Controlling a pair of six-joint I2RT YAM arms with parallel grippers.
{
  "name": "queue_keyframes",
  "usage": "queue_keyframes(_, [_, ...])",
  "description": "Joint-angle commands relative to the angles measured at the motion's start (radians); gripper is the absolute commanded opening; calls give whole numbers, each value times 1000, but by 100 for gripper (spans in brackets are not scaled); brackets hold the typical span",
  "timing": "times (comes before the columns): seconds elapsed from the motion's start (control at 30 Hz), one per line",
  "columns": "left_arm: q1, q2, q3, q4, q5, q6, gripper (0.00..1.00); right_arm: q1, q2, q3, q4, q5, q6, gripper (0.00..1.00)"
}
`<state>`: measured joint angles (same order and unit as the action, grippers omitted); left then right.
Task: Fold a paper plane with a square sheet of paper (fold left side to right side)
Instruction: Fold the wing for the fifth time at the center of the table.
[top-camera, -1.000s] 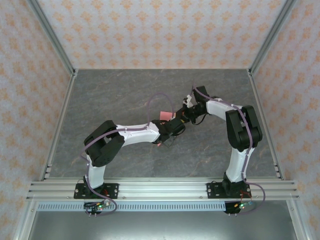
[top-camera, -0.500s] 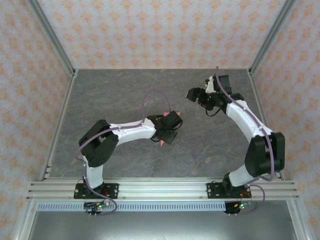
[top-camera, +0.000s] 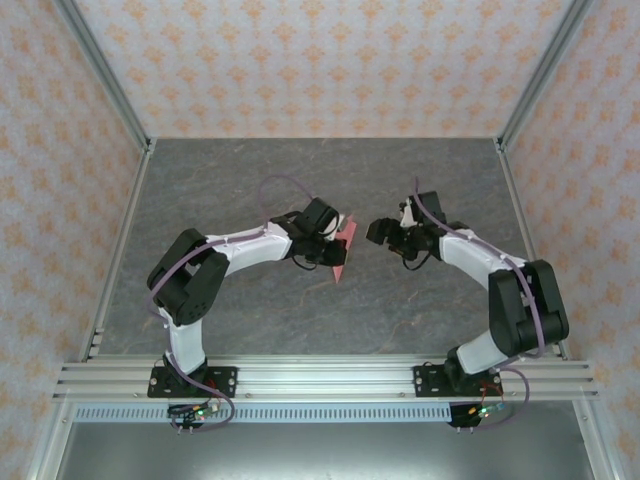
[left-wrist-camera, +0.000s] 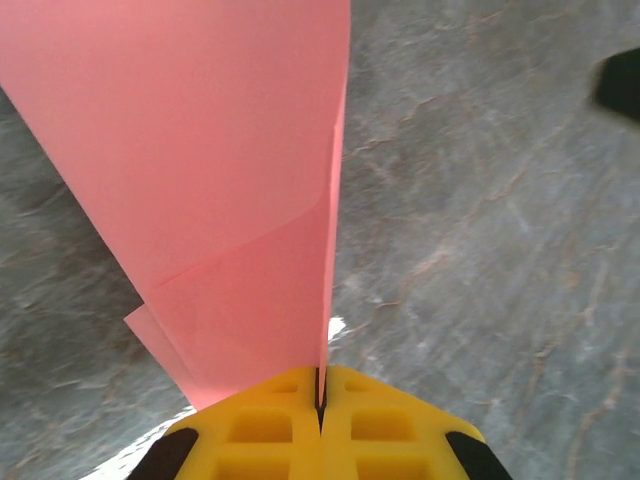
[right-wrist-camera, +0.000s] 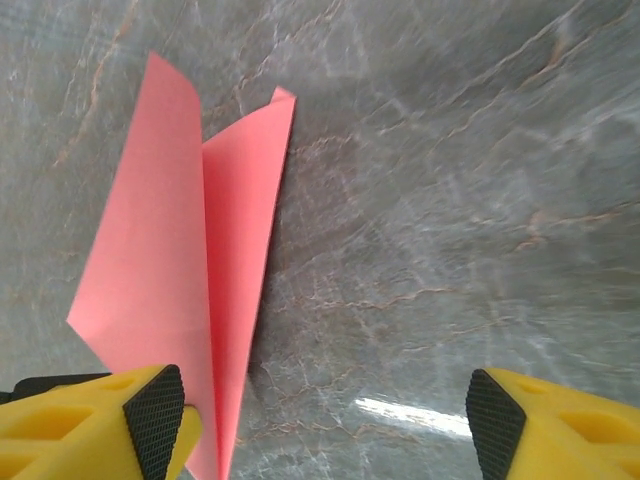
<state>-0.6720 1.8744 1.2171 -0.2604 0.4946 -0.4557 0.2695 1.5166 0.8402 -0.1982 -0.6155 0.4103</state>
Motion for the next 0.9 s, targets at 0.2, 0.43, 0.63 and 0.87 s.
queue_keyframes(0.2, [36, 68, -59, 242, 172, -158, 0, 54, 76, -51, 269, -44, 106, 69])
queue_keyframes(0.43, [38, 120, -45, 259, 189, -171, 0, 55, 79, -69, 266, -20, 107, 65])
queue_keyframes(0.63, [49, 145, -51, 315, 230, -204, 0, 55, 91, -66, 267, -30, 127, 62])
queue_keyframes(0.87, [52, 151, -51, 342, 249, -227, 0, 55, 145, -55, 340, -46, 196, 51])
